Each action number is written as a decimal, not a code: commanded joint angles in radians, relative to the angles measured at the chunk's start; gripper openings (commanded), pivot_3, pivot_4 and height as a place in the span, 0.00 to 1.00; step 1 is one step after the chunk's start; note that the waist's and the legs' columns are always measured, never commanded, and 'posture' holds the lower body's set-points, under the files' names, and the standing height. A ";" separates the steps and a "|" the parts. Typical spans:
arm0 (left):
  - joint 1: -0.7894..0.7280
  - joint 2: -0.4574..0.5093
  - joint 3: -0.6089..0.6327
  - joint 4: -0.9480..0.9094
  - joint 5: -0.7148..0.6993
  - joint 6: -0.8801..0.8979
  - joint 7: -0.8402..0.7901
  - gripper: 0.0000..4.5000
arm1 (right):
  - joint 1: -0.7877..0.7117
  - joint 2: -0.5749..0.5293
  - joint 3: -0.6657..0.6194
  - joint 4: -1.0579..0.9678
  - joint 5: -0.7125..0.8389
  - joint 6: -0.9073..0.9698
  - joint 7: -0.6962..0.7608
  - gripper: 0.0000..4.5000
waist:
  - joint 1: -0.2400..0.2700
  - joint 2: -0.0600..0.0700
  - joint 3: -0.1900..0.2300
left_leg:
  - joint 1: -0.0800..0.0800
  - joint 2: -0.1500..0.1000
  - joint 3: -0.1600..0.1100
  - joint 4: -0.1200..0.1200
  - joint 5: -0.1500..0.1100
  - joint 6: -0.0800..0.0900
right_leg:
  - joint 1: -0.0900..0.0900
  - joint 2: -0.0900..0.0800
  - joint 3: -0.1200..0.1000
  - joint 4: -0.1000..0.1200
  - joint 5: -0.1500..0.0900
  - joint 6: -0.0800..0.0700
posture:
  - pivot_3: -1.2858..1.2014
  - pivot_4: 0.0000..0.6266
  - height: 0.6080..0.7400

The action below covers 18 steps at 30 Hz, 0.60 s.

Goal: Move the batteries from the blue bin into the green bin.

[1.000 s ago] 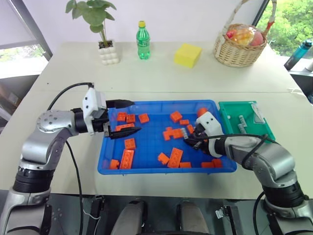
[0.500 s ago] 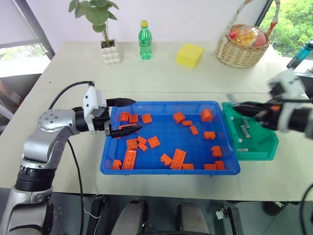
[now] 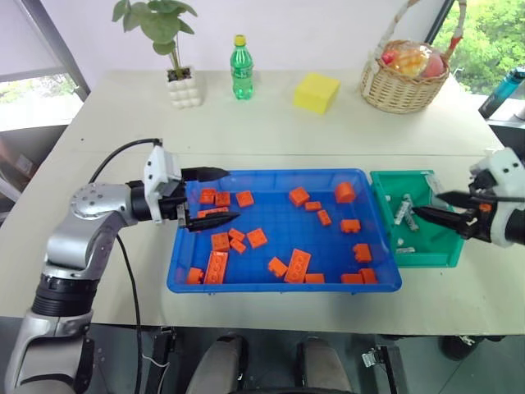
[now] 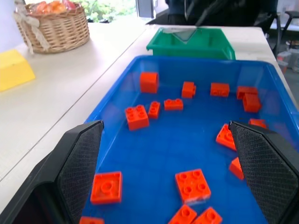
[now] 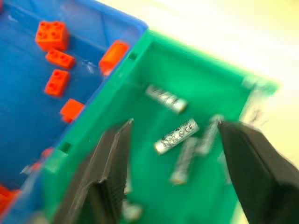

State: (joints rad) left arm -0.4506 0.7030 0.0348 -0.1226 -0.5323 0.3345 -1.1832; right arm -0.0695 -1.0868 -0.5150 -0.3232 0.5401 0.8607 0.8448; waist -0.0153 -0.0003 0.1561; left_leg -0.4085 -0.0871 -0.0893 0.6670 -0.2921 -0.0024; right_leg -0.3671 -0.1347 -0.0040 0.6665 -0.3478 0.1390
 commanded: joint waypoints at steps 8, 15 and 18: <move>-0.031 0.162 0.138 0.078 -0.036 0.008 -0.086 1.00 | -0.079 -0.199 -0.090 0.399 -0.027 -0.406 0.458 0.63 | -0.008 0.000 0.000 | 0.001 0.002 0.001 0.000 0.000 0.000 | 0.001 0.001 0.000 -0.002 0.000 0.000 | 0.52 0.24 0.97; -0.071 0.214 0.177 0.052 -0.083 0.078 -0.087 1.00 | -0.183 -0.249 0.034 0.584 -0.045 -0.480 0.598 0.63 | -0.004 -0.001 0.001 | 0.001 0.002 0.001 0.000 0.000 0.000 | 0.001 0.001 0.000 -0.002 0.000 0.000 | 0.52 0.24 0.97; -0.053 0.222 0.180 0.031 -0.074 0.064 -0.086 1.00 | -0.188 -0.235 0.065 0.594 -0.058 -0.501 0.608 0.63 | -0.005 -0.001 0.001 | 0.001 0.002 0.001 0.000 0.000 0.000 | 0.001 0.000 0.000 -0.002 0.000 0.000 | 0.52 0.24 0.97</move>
